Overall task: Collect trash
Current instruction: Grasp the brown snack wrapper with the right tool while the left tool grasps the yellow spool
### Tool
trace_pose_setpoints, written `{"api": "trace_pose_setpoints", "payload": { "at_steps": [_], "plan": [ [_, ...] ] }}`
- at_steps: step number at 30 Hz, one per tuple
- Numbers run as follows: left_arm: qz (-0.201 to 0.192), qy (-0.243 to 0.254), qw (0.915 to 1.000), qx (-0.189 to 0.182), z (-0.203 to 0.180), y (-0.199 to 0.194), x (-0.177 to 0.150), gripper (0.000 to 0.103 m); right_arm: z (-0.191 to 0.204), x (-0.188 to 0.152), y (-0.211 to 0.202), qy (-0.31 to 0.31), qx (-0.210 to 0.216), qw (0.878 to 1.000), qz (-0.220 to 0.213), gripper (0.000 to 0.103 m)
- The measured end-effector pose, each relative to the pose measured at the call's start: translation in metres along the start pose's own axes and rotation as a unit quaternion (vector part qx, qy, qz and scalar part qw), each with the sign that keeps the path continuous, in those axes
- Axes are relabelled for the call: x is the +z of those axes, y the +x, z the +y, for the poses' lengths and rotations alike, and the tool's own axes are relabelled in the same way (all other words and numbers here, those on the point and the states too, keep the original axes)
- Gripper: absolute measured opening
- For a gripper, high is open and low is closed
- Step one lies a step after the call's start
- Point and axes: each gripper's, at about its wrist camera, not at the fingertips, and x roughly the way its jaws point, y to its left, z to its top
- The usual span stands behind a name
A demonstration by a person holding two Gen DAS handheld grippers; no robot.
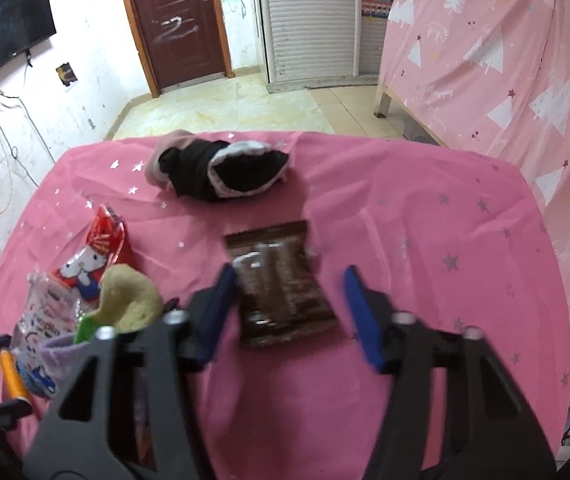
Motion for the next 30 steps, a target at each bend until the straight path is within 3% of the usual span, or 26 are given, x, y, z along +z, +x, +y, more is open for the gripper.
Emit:
{"api": "trace_pose_setpoints", "payload": {
  "at_steps": [7, 18, 25, 30],
  "plan": [
    [-0.016, 0.002, 0.9998, 0.012, -0.010, -0.017, 0.011, 0.052, -0.011, -0.003, -0.013, 0.024, 0.017, 0.999, -0.016, 0.036],
    [-0.026, 0.022, 0.9993, 0.017, -0.053, -0.021, 0.034, 0.052, -0.055, -0.028, -0.073, 0.079, 0.022, 0.993, -0.089, 0.036],
    [-0.041, 0.051, 0.9979, 0.004, -0.100, -0.023, 0.057, 0.052, -0.100, -0.054, -0.107, 0.117, 0.008, 0.985, -0.128, 0.036],
    [-0.045, 0.067, 0.9968, -0.004, -0.132, -0.017, 0.071, 0.052, -0.125, -0.069, -0.113, 0.135, 0.013, 0.982, -0.127, 0.036]
  ]
}}
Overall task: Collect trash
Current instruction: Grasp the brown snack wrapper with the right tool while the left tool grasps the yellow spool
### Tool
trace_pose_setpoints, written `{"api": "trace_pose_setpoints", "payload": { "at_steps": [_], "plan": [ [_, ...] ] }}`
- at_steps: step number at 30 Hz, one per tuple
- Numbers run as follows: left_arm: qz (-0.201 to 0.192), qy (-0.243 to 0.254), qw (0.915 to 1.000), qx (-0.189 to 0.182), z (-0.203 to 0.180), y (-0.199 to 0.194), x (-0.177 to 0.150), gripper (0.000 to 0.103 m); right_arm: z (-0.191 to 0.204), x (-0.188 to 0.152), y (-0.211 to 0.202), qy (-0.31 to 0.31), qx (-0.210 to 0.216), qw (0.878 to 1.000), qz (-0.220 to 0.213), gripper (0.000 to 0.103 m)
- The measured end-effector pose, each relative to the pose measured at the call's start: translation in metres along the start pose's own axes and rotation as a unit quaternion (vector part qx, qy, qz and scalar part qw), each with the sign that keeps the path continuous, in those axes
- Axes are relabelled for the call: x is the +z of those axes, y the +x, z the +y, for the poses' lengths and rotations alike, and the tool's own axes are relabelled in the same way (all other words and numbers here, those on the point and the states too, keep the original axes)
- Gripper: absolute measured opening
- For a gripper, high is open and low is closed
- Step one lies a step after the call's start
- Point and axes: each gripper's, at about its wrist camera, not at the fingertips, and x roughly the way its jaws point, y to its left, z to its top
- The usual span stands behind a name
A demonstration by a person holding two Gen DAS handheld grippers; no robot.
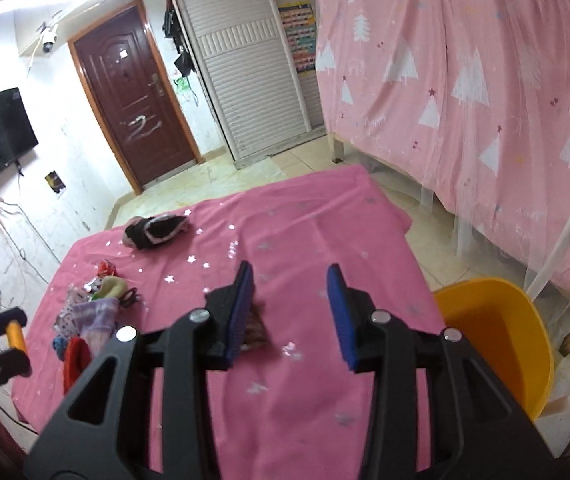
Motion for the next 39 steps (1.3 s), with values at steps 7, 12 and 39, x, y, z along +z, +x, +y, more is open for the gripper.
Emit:
{"api": "trace_pose_setpoints", "payload": {
  "at_steps": [7, 12, 39],
  "plan": [
    [-0.001, 0.004, 1.0000, 0.002, -0.021, 0.005, 0.008, 0.052, 0.007, -0.003, 0.025, -0.023, 0.039, 0.998, 0.047, 0.042],
    [0.006, 0.001, 0.9999, 0.014, -0.018, 0.004, 0.006, 0.052, 0.030, -0.009, 0.046, -0.061, 0.053, 0.994, 0.077, 0.047],
    [0.013, -0.021, 0.9996, 0.013, -0.003, 0.009, 0.002, 0.052, 0.065, -0.018, 0.075, -0.167, -0.019, 0.979, 0.120, 0.032]
  ]
}}
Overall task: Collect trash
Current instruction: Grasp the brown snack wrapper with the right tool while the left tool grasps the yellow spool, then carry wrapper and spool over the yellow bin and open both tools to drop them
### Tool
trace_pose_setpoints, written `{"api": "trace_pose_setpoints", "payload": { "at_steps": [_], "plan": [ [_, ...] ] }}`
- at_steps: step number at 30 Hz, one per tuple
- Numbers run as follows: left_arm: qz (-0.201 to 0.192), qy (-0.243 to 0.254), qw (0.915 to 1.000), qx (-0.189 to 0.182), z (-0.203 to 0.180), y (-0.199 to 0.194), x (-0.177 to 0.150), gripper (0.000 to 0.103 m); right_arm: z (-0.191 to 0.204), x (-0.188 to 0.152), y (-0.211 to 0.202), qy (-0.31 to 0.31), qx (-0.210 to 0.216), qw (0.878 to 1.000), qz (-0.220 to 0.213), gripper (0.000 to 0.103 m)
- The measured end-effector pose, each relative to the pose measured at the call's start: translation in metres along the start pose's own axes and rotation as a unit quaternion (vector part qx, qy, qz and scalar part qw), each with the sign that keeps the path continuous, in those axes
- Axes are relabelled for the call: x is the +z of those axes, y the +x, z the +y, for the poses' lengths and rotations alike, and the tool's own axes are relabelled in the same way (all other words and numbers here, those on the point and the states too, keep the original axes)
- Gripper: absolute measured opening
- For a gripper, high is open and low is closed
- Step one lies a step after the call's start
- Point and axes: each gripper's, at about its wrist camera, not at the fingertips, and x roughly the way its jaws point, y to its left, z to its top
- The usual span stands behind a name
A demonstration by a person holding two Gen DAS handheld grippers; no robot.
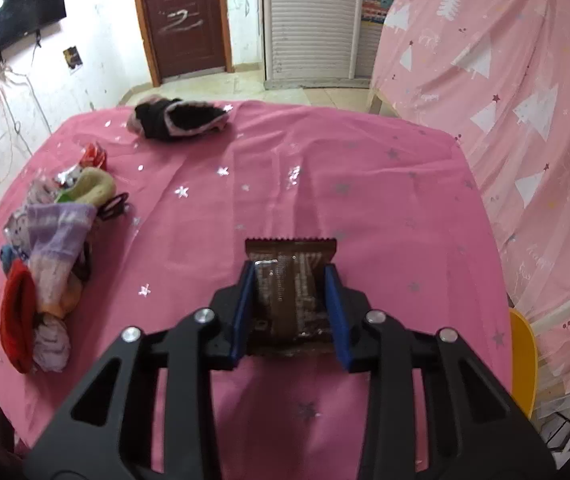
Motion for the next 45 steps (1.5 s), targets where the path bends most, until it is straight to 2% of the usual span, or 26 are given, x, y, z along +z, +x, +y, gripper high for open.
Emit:
{"api": "trace_pose_setpoints", "payload": {
  "at_steps": [5, 12, 20, 30, 36, 40, 42, 45],
  "plan": [
    [0.001, -0.006, 1.0000, 0.005, -0.003, 0.002, 0.005, 0.052, -0.015, -0.003, -0.017, 0.026, -0.001, 0.999, -0.030, 0.032],
    [0.002, -0.009, 0.9999, -0.007, -0.027, 0.012, 0.027, 0.052, -0.061, -0.017, -0.049, 0.080, -0.017, 0.994, -0.069, 0.032],
    [0.010, -0.013, 0.9981, -0.059, -0.078, 0.040, 0.059, 0.052, -0.131, -0.052, -0.077, 0.154, -0.051, 0.982, -0.093, 0.032],
    [0.038, 0.000, 0.9942, -0.100, -0.151, 0.087, 0.087, 0.052, -0.199, -0.089, -0.079, 0.230, -0.074, 0.966, -0.094, 0.032],
    [0.055, 0.002, 0.9936, -0.099, -0.188, 0.123, 0.102, 0.052, -0.224, -0.102, -0.070, 0.254, -0.064, 0.962, -0.076, 0.033],
    [0.065, 0.004, 0.9943, -0.084, -0.211, 0.149, 0.107, 0.052, -0.237, -0.109, -0.069, 0.270, -0.057, 0.958, -0.072, 0.034],
    [0.073, -0.001, 0.9935, -0.088, -0.214, 0.157, 0.109, 0.054, -0.241, -0.112, -0.069, 0.277, -0.057, 0.956, -0.070, 0.035],
    [0.081, -0.006, 0.9925, -0.091, -0.220, 0.164, 0.109, 0.068, -0.245, -0.115, -0.070, 0.287, -0.057, 0.954, -0.071, 0.045]
  ]
}}
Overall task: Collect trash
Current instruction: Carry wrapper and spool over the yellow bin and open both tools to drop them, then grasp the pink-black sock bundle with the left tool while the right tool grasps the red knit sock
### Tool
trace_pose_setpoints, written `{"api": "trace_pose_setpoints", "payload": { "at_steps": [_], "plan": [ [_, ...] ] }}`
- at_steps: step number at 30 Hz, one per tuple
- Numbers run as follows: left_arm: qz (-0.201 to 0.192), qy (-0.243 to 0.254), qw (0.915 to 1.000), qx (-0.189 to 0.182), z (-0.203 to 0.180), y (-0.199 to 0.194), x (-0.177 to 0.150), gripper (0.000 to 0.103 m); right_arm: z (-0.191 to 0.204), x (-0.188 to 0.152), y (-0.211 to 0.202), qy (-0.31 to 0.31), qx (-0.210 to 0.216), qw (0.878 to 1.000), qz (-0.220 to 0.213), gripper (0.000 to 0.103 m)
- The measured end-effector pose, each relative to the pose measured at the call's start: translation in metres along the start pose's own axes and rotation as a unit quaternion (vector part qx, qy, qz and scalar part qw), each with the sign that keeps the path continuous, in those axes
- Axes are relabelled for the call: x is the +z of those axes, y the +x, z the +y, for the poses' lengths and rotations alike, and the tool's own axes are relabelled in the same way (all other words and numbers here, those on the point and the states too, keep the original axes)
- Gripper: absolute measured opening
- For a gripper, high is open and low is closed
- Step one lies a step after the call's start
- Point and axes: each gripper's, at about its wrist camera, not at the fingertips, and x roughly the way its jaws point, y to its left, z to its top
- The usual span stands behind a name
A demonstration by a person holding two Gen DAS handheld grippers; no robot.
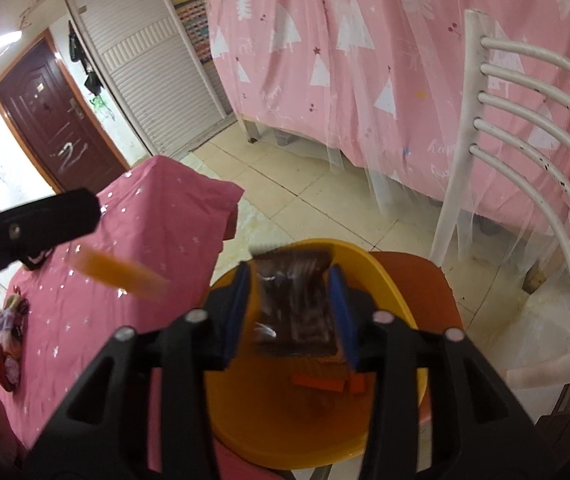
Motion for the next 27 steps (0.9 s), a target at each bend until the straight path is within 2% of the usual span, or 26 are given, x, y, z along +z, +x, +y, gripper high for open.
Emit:
{"api": "trace_pose_setpoints", "payload": {
  "at_steps": [7, 13, 16, 27],
  "plan": [
    [-0.005, -0.010, 0.9999, 0.005, 0.006, -0.008, -0.003, 0.070, 0.001, 0.001, -0.002, -0.002, 0.006, 1.000, -0.002, 0.047],
    [-0.022, -0.028, 0.9993, 0.015, 0.028, -0.033, -0.004, 0.070, 0.023, 0.001, -0.015, -0.022, 0.013, 1.000, -0.018, 0.049],
    [-0.031, -0.037, 0.9986, 0.023, 0.044, -0.050, -0.005, 0.071, 0.042, 0.000, -0.023, -0.036, 0.027, 0.999, -0.028, 0.055],
    [-0.063, -0.072, 0.9936, 0.060, 0.118, -0.109, -0.019, 0.071, 0.120, -0.014, -0.032, -0.087, 0.089, 0.992, -0.031, 0.058]
  ]
}}
